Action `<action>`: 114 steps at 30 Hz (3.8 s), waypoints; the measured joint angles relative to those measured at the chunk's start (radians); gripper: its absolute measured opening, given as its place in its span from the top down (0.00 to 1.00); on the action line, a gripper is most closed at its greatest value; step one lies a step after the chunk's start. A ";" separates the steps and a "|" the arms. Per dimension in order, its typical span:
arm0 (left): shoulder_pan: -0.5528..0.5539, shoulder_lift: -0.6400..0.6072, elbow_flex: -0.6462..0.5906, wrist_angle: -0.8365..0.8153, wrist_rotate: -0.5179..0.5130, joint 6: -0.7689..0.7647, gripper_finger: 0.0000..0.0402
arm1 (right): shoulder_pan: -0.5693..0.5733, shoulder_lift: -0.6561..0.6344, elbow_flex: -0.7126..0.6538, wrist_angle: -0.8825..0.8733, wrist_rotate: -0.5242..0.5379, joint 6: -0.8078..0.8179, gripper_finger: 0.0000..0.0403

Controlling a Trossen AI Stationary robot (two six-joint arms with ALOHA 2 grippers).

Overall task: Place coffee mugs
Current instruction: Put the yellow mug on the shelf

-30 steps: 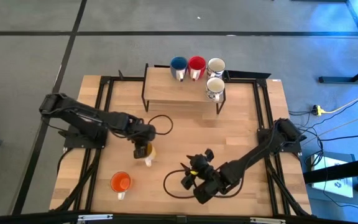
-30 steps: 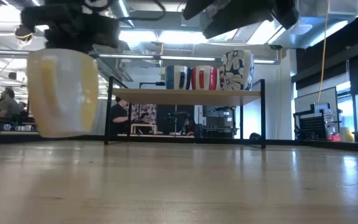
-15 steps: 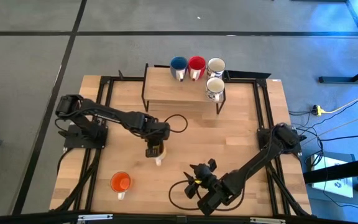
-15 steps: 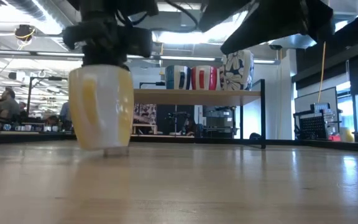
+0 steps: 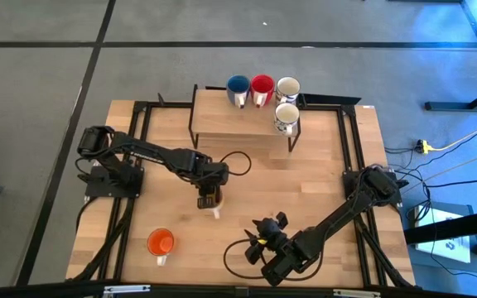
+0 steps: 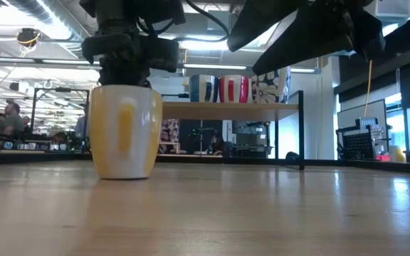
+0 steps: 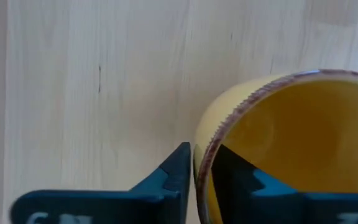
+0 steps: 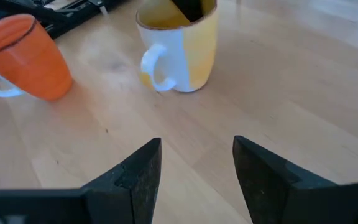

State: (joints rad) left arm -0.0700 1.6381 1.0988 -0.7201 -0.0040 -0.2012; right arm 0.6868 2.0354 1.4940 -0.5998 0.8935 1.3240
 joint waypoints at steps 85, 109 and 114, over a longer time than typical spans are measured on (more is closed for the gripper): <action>-0.152 -0.979 -0.002 -0.372 -0.057 -0.129 0.71 | -0.222 0.229 0.338 -0.083 0.125 -0.179 0.92; -0.152 -0.980 -0.002 -0.369 -0.066 -0.128 0.71 | -0.429 0.058 0.473 -0.786 0.215 0.299 0.92; -0.152 -0.979 -0.002 -0.368 -0.066 -0.128 0.71 | -0.490 0.058 0.473 -0.787 0.213 0.296 0.92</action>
State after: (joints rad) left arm -0.2220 0.6590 1.0969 -1.0885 -0.0700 -0.3290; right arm 0.1972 2.0933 1.9675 -1.3869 1.1065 1.6196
